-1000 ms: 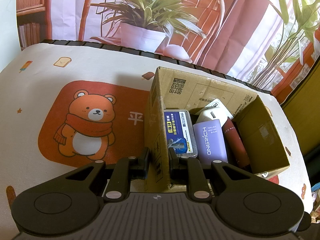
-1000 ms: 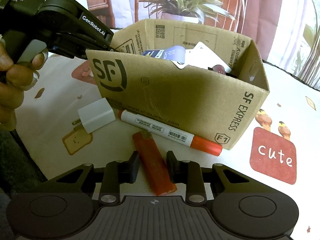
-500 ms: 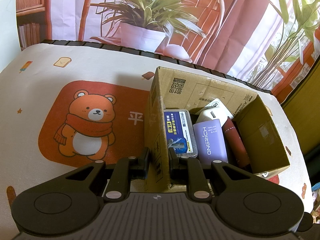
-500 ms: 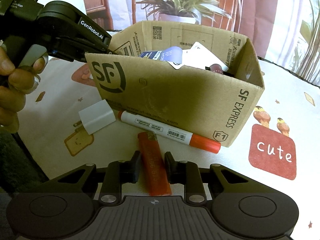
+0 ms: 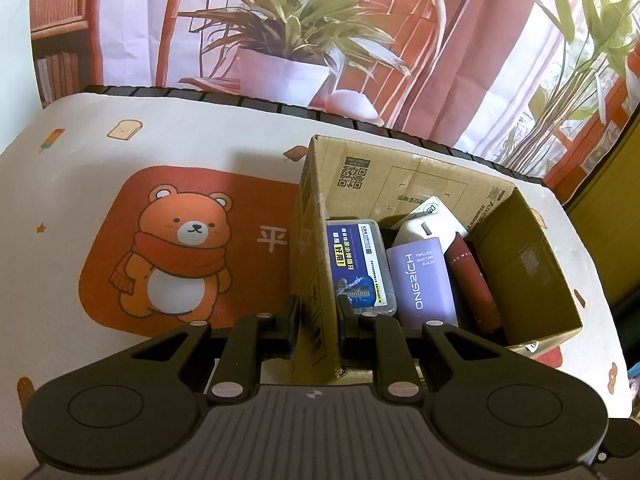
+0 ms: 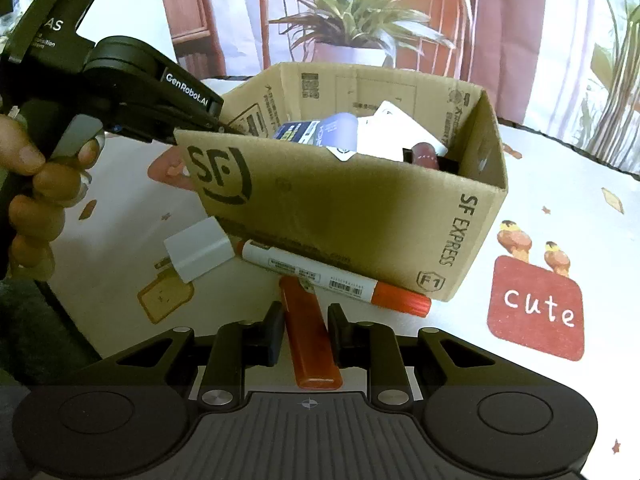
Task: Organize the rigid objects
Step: 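Lower the open right tool around the red lighter beside the box, then close the right tool on the red lighter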
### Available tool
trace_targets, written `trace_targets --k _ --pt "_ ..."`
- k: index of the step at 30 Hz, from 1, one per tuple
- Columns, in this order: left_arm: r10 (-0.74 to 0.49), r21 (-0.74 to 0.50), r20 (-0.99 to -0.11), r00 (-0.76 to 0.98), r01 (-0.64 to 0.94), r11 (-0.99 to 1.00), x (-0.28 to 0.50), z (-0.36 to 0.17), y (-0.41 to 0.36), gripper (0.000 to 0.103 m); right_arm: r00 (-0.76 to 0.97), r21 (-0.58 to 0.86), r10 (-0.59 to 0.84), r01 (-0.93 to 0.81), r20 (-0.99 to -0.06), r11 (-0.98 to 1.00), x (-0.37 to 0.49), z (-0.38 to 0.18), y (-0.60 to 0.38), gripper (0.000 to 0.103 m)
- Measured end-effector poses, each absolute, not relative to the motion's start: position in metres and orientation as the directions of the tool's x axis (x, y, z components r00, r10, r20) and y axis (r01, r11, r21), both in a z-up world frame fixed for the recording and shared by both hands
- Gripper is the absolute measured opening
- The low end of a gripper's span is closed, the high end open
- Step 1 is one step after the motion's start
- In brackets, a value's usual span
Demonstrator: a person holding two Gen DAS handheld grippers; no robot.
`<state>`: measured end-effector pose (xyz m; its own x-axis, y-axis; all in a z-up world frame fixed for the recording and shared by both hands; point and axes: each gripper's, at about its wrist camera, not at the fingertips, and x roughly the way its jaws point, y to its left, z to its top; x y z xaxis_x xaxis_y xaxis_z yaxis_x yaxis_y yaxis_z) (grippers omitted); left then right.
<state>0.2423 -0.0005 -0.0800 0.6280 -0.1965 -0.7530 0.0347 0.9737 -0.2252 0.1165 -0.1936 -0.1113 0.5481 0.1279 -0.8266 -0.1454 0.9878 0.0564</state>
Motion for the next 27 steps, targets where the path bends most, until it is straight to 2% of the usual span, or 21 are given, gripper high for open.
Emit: trace_targets --k 6,8,11,12,14,20,27 --pt "-0.197 -0.225 -0.753 0.628 0.035 0.974 0.243 -0.080 -0.001 0.020 0.507 0.056 0.131 -0.160 -0.852 0.986 0.120 -0.122 -0.191 0.022" --pt "-0.196 -0.225 -0.753 0.628 0.035 0.974 0.243 -0.080 -0.001 0.020 0.505 0.054 0.136 -0.174 -0.853 0.983 0.122 -0.123 -0.188 0.029" --pt "-0.196 -0.225 -0.753 0.628 0.035 0.974 0.243 -0.080 -0.001 0.020 0.505 0.023 0.124 -0.202 -0.854 0.979 0.126 -0.125 -0.180 0.033" --pt "-0.196 -0.224 -0.753 0.628 0.035 0.974 0.243 -0.080 -0.001 0.020 0.506 0.004 0.114 -0.214 -0.855 0.977 0.126 -0.126 -0.177 0.032" --pt "-0.196 -0.224 -0.753 0.628 0.035 0.974 0.242 -0.079 -0.001 0.020 0.511 -0.029 0.094 -0.226 -0.854 0.974 0.126 -0.126 -0.174 0.021" --pt "-0.186 -0.202 -0.751 0.633 0.047 0.978 0.241 -0.077 -0.002 0.020 0.536 0.009 0.118 -0.202 -0.836 0.979 0.120 -0.116 -0.181 0.020" --pt "-0.149 -0.124 -0.739 0.657 0.085 0.989 0.237 -0.073 -0.010 0.020 0.647 0.050 0.157 -0.180 -0.746 0.982 0.111 -0.076 -0.195 0.020"
